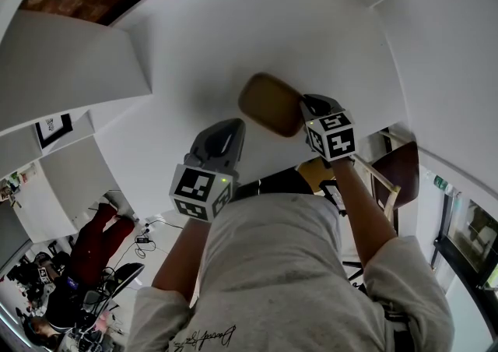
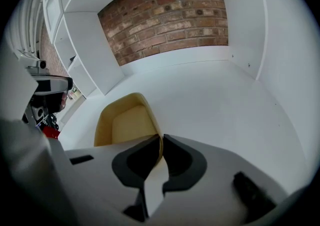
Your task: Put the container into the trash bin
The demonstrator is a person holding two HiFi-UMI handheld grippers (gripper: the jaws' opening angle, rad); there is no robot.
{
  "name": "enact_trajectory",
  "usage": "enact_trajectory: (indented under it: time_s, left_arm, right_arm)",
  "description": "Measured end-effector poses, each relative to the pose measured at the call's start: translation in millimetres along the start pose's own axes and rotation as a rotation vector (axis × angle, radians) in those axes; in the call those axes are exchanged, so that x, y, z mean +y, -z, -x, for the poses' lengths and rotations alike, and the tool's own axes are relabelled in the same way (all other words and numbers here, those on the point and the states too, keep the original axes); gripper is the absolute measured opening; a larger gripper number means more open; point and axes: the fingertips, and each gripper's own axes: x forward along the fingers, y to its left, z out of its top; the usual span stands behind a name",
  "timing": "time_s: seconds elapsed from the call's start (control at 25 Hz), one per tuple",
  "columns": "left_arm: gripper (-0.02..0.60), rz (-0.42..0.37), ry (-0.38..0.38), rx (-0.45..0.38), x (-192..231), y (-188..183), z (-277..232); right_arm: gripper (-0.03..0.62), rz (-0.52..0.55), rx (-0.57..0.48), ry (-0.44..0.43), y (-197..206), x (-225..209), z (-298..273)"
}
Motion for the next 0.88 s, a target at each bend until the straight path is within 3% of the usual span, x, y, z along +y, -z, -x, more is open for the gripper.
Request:
enact_trajectory:
  time_s: [0.88]
  left_arm:
    - [0.017,-0.035,0.037,-0.013,-13.1,9.6,21.6]
  right_arm:
    - [0.043,-0.052,-0.052,0.014,9.1,19.6,29.2]
